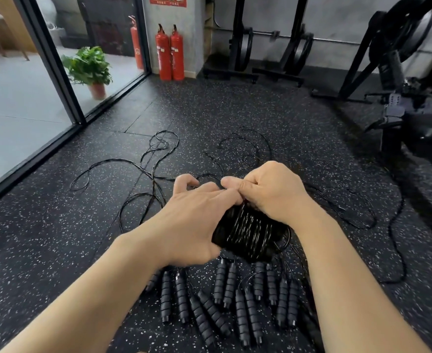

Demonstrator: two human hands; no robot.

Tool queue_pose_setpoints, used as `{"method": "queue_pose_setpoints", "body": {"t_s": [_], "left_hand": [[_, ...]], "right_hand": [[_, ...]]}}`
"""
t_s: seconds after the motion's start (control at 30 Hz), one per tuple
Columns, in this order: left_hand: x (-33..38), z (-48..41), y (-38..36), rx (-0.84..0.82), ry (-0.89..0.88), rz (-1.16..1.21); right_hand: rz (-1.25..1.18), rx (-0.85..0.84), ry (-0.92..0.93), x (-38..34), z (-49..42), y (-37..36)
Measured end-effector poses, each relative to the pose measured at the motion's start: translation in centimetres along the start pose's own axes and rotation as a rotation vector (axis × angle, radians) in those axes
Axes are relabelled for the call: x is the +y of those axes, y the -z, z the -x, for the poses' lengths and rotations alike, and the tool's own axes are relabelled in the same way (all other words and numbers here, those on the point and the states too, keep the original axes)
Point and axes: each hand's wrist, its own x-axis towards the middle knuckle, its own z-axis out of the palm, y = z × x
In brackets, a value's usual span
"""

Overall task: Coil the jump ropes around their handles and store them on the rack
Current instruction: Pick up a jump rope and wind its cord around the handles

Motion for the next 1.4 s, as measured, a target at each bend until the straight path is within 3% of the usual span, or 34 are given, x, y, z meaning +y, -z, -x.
{"method": "queue_pose_setpoints", "body": {"t_s": [0.17,0.33,0.53,0.7,0.77,0.97,1.27,1.4], "left_hand": [[0.4,0.3,0.0,-0.002,-0.014,0.078],[0.5,0.5,0.3,-0.018,-0.012,0.182],[-0.1,0.7,-0.1,0.017,-0.036,0.247],[-0.9,0.7,0.2,0.092,0.086,0.587],[-1.7,0.4,0.3,0.167,0.134,0.681],[-3.0,0.0,0.5,0.289,0.316,0.701],[-4.0,0.1,0.8,0.216,0.498,0.739],[-4.2,0.0,0.8,0.234,0.58,0.687]], "right_hand": [[-0.257,-0.064,-0.064,1.6,0.0,-0.2],[-0.281,-0.149,-0.085,2.3,-0.5,-1.2],[-0.447,-0.245,-0.251,2.3,-0.8,-2.0],[-0.827,-0.17,-0.348,1.8,0.4,-2.6],[-0.894,-0.14,-0.258,1.9,0.7,-3.2],[-0.766,-0.105,-0.109,0.5,0.1,-4.1],[-0.555,-0.069,-0.149,-0.5,0.1,-4.6],[-0.293,-0.113,-0.146,-1.2,0.3,-4.6]]}}
